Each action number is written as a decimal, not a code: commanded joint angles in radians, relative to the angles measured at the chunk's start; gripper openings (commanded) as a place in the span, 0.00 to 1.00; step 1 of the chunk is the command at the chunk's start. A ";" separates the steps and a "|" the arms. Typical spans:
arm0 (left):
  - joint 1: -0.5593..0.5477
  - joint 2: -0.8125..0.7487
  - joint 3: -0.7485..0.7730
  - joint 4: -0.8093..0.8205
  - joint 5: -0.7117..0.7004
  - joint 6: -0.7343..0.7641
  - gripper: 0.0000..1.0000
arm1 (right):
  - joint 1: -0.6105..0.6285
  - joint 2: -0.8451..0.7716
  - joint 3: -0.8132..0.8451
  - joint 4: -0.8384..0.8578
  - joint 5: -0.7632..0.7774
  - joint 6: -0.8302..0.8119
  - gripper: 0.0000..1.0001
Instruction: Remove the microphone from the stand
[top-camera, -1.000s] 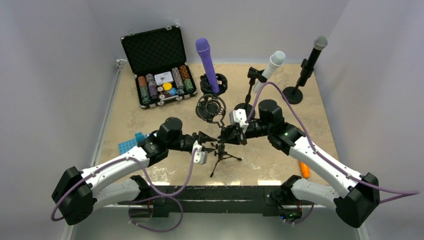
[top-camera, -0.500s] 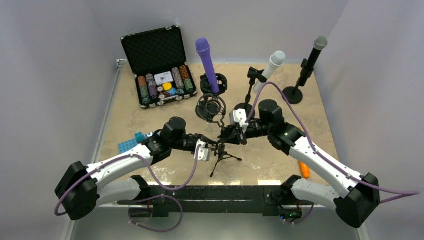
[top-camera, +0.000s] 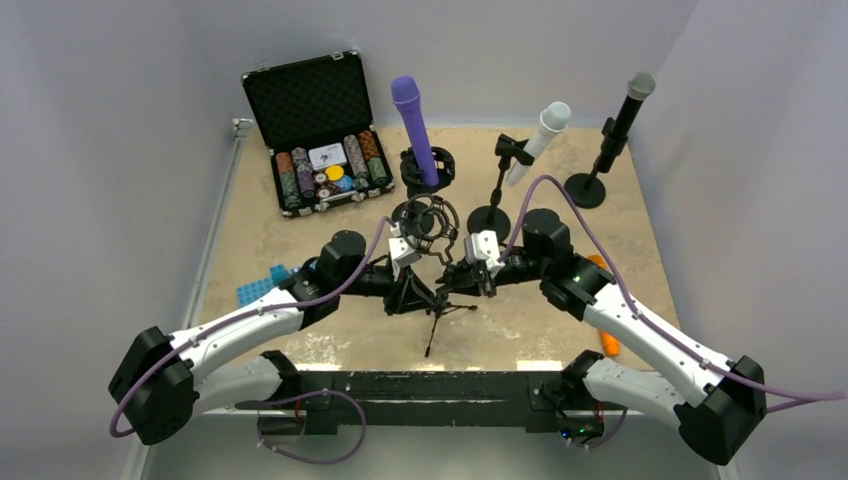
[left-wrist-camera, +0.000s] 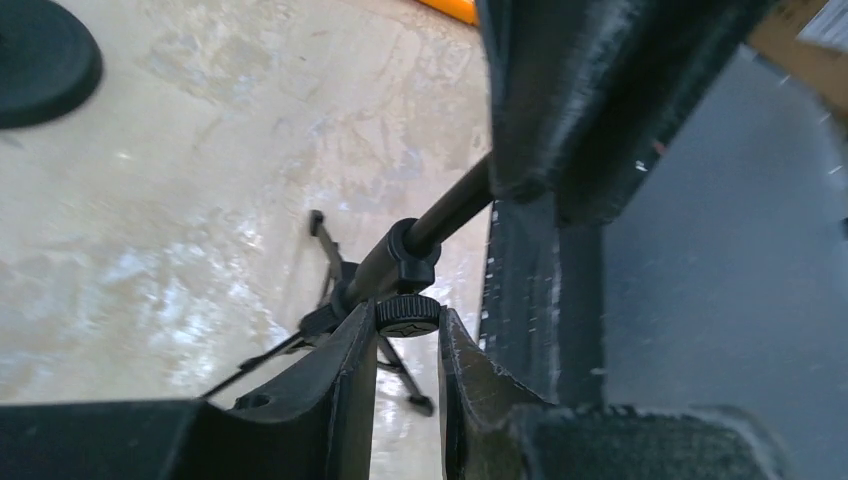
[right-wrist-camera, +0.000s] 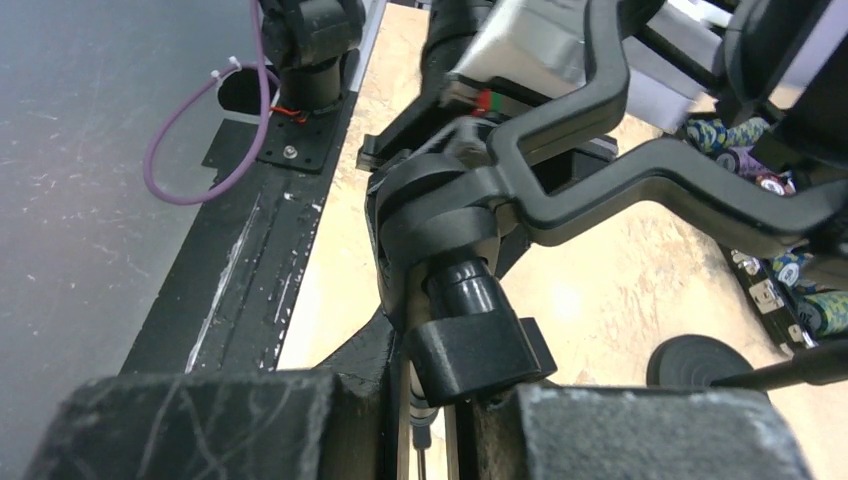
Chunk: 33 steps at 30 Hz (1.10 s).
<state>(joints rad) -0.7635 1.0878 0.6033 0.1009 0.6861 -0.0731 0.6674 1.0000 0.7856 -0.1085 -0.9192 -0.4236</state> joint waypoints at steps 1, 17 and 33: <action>0.025 -0.038 -0.017 0.105 0.096 -0.376 0.00 | -0.012 -0.004 -0.078 -0.129 0.112 -0.138 0.00; 0.190 0.494 0.139 0.865 0.525 -1.271 0.00 | -0.012 0.024 -0.094 -0.068 0.122 -0.155 0.00; 0.227 0.613 0.241 0.927 0.700 -1.482 1.00 | -0.012 0.020 -0.071 -0.113 0.120 -0.174 0.00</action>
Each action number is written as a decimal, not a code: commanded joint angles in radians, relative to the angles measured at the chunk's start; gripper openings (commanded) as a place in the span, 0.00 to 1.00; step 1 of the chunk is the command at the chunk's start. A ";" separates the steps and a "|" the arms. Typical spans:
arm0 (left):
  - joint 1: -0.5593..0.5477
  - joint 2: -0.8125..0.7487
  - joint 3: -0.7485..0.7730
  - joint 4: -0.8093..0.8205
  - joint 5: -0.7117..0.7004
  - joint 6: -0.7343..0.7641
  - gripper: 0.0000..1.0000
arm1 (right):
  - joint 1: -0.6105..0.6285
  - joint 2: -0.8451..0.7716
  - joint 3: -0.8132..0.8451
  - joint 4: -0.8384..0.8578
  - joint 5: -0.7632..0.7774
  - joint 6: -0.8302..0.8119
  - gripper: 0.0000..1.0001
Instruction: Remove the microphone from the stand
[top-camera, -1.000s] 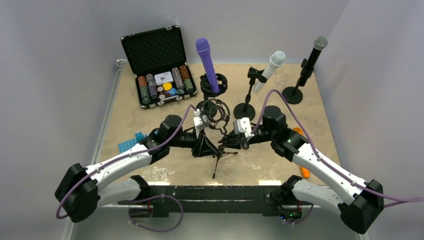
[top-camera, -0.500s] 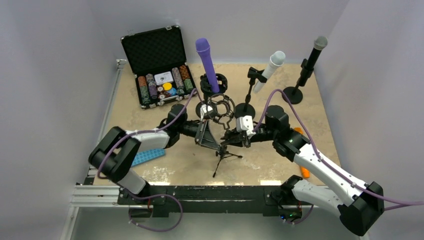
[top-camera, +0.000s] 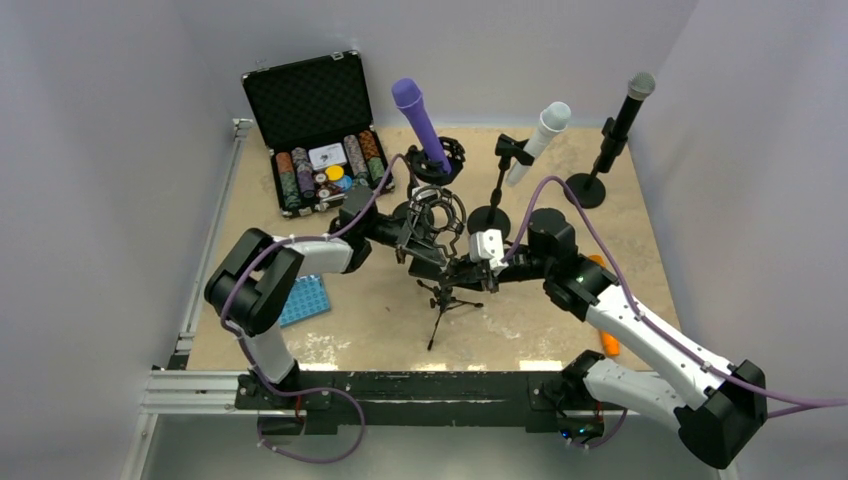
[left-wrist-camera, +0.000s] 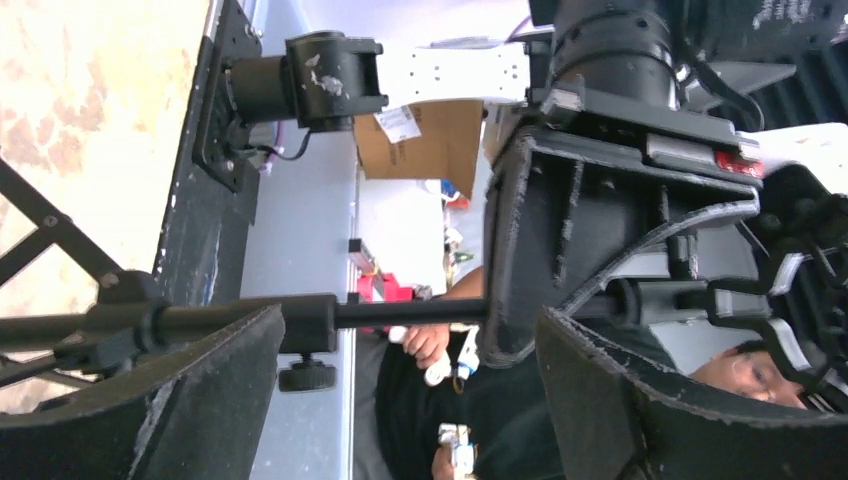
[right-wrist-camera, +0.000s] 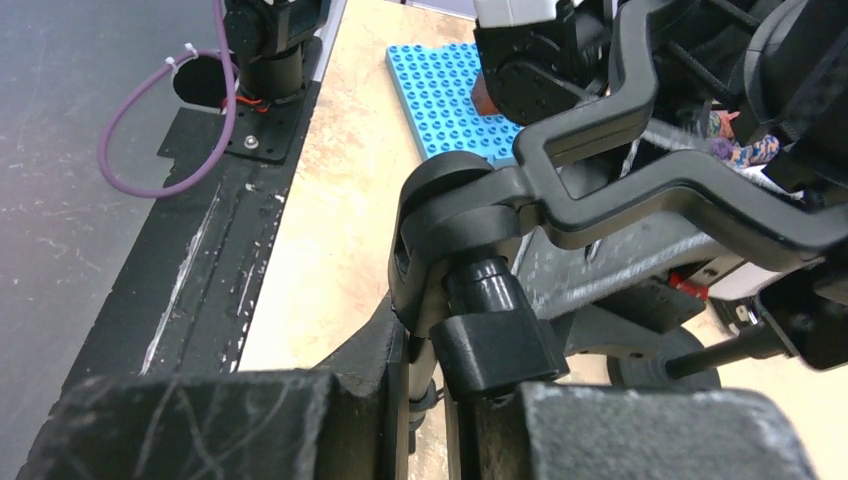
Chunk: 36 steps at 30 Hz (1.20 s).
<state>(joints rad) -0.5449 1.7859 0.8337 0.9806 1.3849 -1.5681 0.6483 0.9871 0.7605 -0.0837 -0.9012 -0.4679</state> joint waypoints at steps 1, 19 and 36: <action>0.009 -0.098 -0.004 0.048 0.006 0.026 1.00 | 0.007 0.034 -0.045 -0.137 0.102 -0.122 0.00; 0.022 -0.319 0.127 -1.507 -0.238 1.333 1.00 | 0.004 0.103 -0.005 -0.158 0.111 -0.054 0.00; 0.022 -0.744 0.009 -1.468 -0.623 1.340 1.00 | 0.004 0.188 -0.073 -0.102 0.137 0.011 0.00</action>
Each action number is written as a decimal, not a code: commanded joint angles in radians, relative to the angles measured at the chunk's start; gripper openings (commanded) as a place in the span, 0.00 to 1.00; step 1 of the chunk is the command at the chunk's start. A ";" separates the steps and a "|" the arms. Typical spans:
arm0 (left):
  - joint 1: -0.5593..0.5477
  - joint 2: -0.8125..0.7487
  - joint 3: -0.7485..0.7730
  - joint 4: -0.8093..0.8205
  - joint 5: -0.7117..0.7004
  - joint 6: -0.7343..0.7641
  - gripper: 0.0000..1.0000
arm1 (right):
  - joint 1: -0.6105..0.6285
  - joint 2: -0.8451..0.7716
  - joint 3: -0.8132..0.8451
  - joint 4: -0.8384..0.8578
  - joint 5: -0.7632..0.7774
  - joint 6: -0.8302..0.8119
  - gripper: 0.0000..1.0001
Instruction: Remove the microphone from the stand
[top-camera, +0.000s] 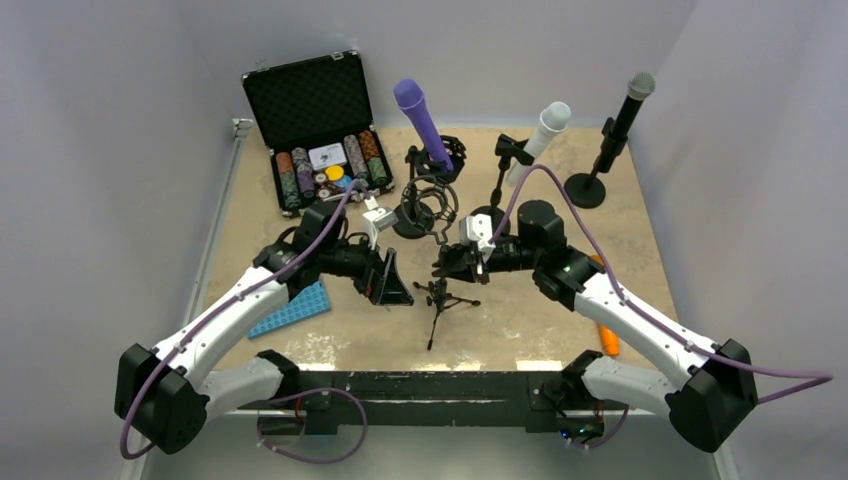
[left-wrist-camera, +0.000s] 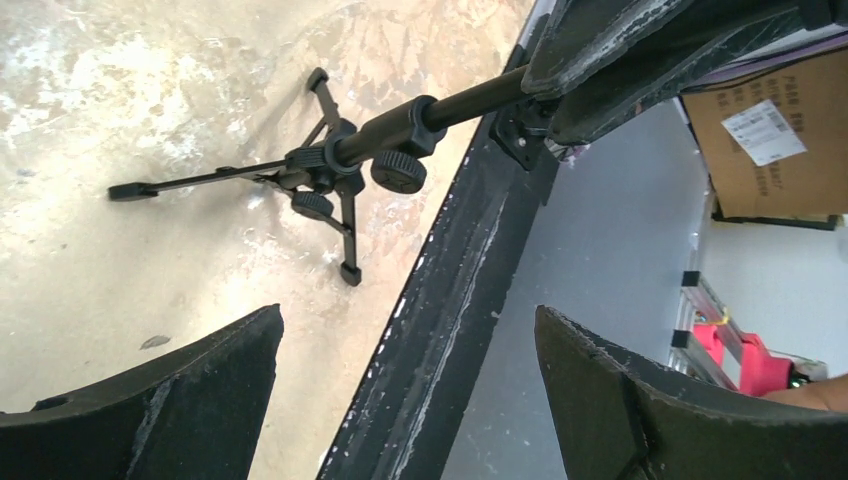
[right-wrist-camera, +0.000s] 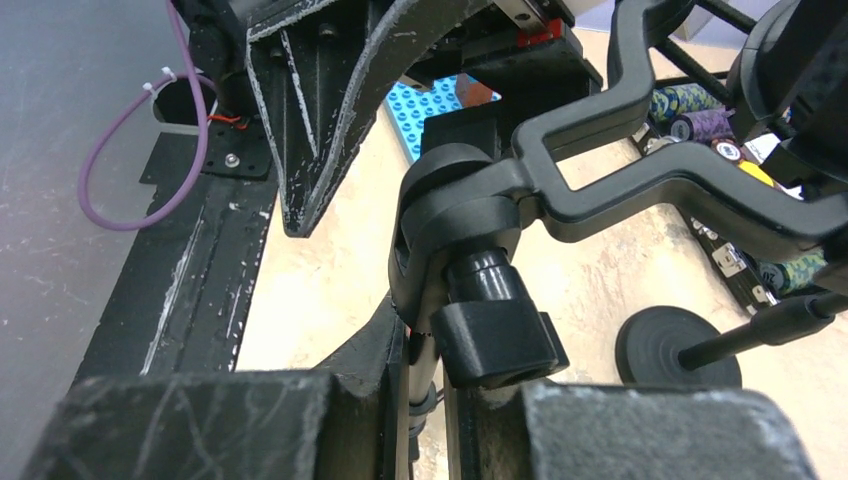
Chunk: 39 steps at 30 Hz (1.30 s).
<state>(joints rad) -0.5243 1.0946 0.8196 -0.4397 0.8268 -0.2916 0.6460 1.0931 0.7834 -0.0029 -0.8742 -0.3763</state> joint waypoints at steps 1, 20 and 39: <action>0.001 -0.062 0.032 -0.064 -0.067 0.079 1.00 | 0.006 0.090 -0.095 -0.178 0.112 -0.075 0.00; -0.120 -0.149 -0.133 0.330 -0.119 0.691 0.82 | 0.002 0.107 -0.072 -0.201 0.141 -0.008 0.00; -0.118 -0.231 -0.022 0.111 -0.227 0.700 0.91 | -0.022 -0.005 0.041 -0.376 0.236 -0.027 0.65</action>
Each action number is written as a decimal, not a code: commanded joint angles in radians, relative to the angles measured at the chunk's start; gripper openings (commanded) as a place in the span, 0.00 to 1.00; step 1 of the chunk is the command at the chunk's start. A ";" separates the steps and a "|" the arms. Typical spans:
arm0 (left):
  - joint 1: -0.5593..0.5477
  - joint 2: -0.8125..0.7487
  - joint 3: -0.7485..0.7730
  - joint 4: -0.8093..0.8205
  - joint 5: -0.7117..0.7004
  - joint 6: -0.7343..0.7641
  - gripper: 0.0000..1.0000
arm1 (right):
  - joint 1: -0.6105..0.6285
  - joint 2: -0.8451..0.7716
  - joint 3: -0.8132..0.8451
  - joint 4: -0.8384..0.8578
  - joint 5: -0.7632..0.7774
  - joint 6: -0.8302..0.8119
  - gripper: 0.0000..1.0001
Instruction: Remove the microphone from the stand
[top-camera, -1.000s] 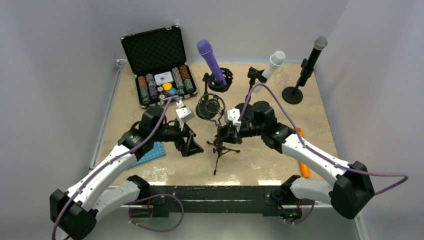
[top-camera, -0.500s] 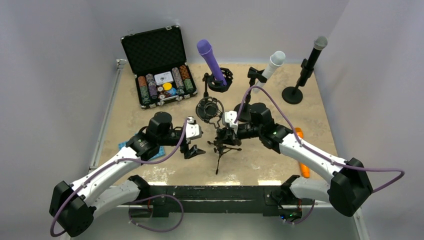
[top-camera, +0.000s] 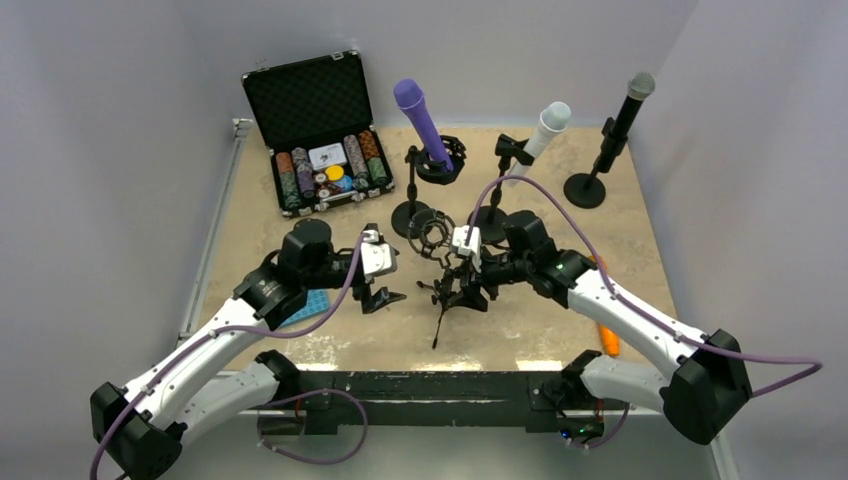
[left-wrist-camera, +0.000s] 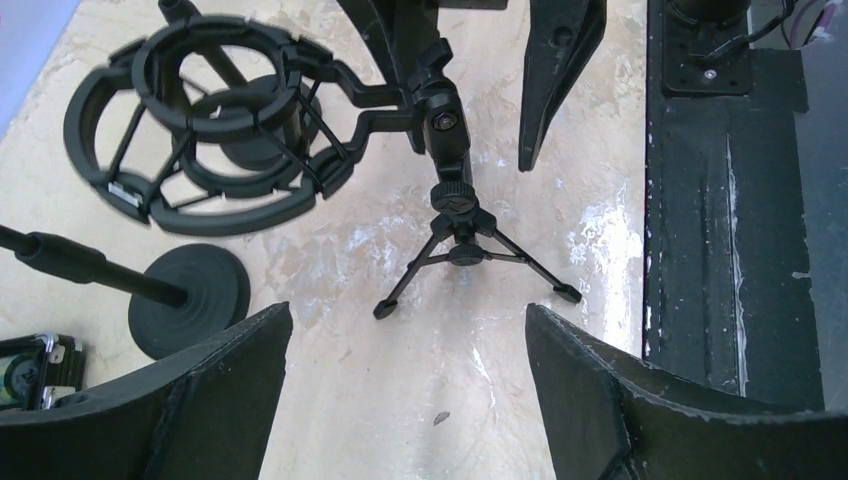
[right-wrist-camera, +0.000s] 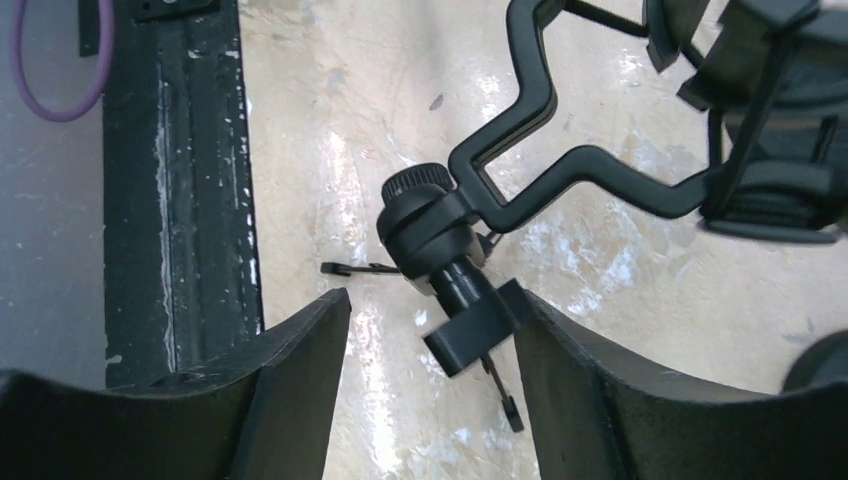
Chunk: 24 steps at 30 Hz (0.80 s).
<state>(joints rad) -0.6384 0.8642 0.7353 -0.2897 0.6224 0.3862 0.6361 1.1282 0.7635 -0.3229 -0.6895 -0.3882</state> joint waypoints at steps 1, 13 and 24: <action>-0.005 -0.003 0.071 -0.054 -0.026 0.027 0.91 | -0.016 -0.047 0.064 -0.068 0.057 -0.016 0.66; -0.002 -0.008 0.159 -0.243 -0.136 -0.022 1.00 | -0.057 -0.175 0.077 -0.181 0.121 -0.040 0.70; 0.006 0.051 0.267 -0.303 -0.066 -0.046 0.95 | -0.084 -0.264 0.216 -0.293 0.083 -0.107 0.67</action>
<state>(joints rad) -0.6353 0.9142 0.9638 -0.5842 0.4564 0.3481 0.5541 0.9024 0.8963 -0.5846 -0.5873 -0.4652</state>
